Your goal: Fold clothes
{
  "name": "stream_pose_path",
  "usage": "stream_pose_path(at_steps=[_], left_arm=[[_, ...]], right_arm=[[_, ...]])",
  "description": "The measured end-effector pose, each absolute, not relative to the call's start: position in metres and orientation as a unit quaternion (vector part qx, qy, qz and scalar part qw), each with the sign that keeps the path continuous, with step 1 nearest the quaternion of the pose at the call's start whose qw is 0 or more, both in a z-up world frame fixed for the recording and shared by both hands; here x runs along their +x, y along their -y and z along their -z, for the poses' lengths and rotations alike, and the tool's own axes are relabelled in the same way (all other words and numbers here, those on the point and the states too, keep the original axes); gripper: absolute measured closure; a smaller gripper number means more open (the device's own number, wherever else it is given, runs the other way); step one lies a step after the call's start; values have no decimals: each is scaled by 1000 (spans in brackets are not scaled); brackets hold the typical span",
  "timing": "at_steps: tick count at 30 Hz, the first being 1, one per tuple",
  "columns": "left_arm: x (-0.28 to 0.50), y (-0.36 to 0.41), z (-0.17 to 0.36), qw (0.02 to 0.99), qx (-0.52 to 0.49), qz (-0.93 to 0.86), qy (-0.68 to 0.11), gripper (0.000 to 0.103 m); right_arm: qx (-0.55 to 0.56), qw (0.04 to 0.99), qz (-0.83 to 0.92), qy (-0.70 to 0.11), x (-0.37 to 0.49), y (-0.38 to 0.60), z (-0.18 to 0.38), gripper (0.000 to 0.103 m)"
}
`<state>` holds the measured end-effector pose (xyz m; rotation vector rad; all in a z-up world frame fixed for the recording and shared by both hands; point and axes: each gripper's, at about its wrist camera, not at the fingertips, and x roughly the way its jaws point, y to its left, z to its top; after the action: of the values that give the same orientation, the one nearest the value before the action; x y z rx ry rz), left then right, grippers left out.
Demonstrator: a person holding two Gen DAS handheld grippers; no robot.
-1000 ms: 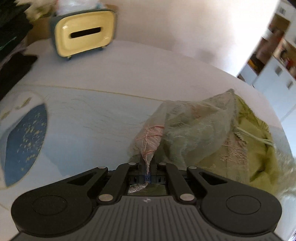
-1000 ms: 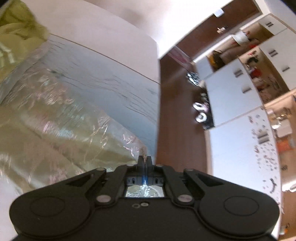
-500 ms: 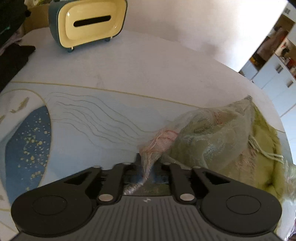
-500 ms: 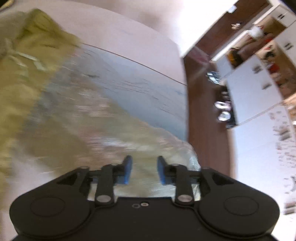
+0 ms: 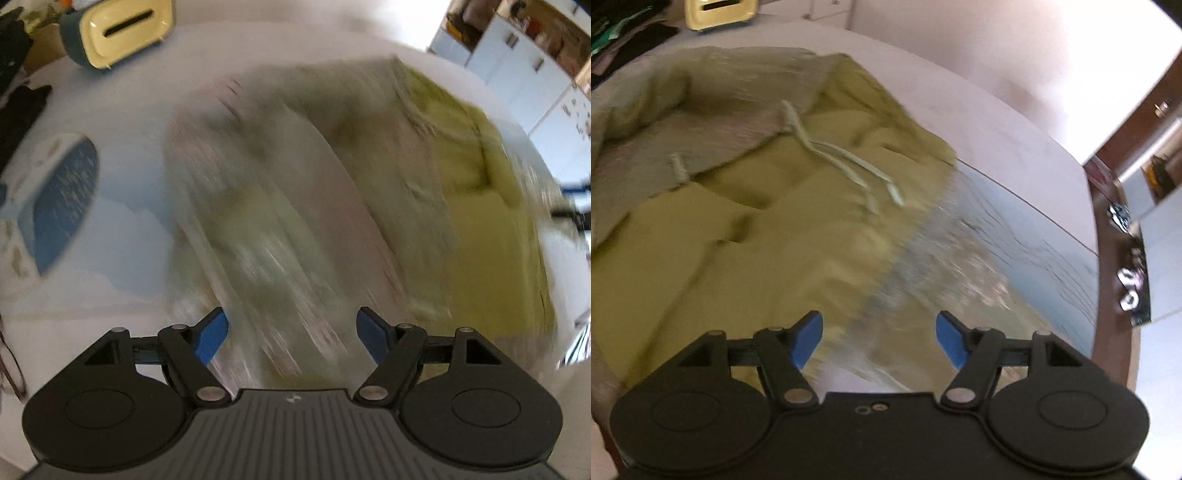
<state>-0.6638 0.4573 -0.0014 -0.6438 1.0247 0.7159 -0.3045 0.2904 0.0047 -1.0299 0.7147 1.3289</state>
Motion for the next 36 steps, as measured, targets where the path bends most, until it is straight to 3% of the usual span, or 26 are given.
stream_pose_path(at_steps=[13, 22, 23, 24, 27, 36], left_arm=[[-649, -380, 8, 755, -283, -348, -479, 26], [-642, -386, 46, 743, -277, -382, -474, 27], [-646, -389, 45, 743, -289, -387, -464, 33], [-650, -392, 43, 742, -301, -393, -451, 55], [-661, -401, 34, 742, -325, -401, -427, 89], [-697, -438, -34, 764, -278, -451, -368, 92]], right_arm=[[-443, 570, -614, -320, -347, -288, 9, 0], [-449, 550, -618, -337, -366, -282, 30, 0], [-452, 549, -616, -339, -366, -282, 33, 0], [-456, 548, -613, -342, -367, -281, 37, 0], [-458, 548, -606, -350, -364, -278, 45, 0], [-454, 551, -596, -368, -359, -277, 56, 0]])
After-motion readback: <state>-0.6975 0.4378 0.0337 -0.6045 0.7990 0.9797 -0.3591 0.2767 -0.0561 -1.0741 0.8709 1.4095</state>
